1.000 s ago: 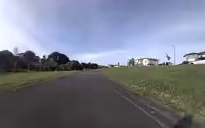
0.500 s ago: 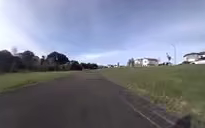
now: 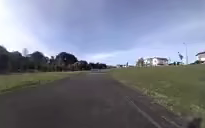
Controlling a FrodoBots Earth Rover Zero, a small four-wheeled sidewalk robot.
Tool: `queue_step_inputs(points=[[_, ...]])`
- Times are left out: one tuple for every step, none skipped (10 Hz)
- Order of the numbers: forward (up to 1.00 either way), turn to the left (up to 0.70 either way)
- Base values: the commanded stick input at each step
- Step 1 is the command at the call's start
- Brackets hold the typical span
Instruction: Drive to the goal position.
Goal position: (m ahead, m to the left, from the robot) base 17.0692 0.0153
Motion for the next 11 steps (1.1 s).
queue_step_inputs(points=[[1.0, 0.27], [1.0, 0.26], [1.0, 0.21], [1.0, 0.16], [1.0, 0.1], [1.0, 0.05], [1.0, 0.0], [1.0, 0.0], [1.0, 0.0], [1.0, 0.0], [1.0, 0.0]])
